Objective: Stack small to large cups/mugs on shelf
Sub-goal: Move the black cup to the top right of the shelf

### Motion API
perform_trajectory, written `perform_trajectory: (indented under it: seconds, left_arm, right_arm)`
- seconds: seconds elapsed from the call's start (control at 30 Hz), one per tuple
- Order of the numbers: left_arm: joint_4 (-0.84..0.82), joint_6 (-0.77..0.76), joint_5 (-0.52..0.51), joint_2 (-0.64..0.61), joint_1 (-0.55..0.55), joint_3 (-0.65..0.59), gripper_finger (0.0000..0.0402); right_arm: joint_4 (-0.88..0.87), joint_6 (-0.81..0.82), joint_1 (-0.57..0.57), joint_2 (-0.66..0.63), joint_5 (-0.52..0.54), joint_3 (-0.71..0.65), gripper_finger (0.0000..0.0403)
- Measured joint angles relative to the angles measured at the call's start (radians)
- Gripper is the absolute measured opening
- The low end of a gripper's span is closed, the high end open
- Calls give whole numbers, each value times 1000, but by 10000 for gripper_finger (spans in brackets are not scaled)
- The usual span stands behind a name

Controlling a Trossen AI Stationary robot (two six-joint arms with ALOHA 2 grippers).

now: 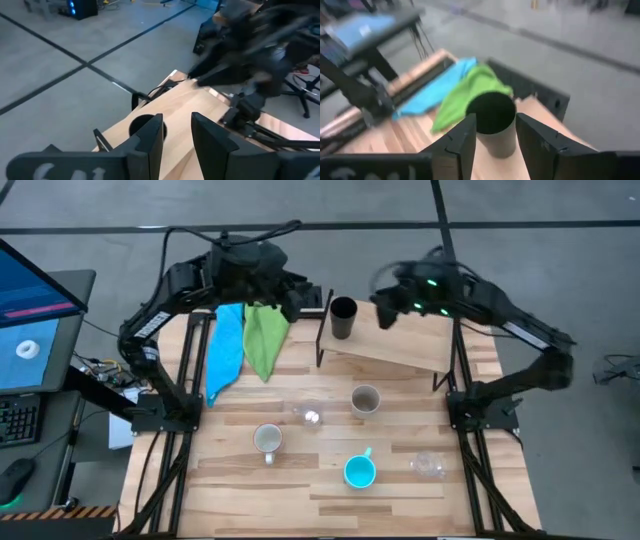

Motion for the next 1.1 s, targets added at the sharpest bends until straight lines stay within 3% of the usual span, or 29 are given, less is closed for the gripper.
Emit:
perform_trajectory:
  seconds: [0.2,0.47,0.97,1.1]
  left_arm:
    - [-5,0,-11,-14,-6,0,92]
    - [-16,0,-10,-14,-6,0,92]
    - [-14,4,-6,-14,-5,0,92]
    - [-13,4,-7,-14,-5,0,92]
  right_arm:
    - [-99,-32,-35,178,-64,104,190]
    - [-113,-60,-52,294,-64,197,233]
    - [-164,-80,-106,379,-62,204,234]
    - [-188,-79,-107,392,-62,204,211]
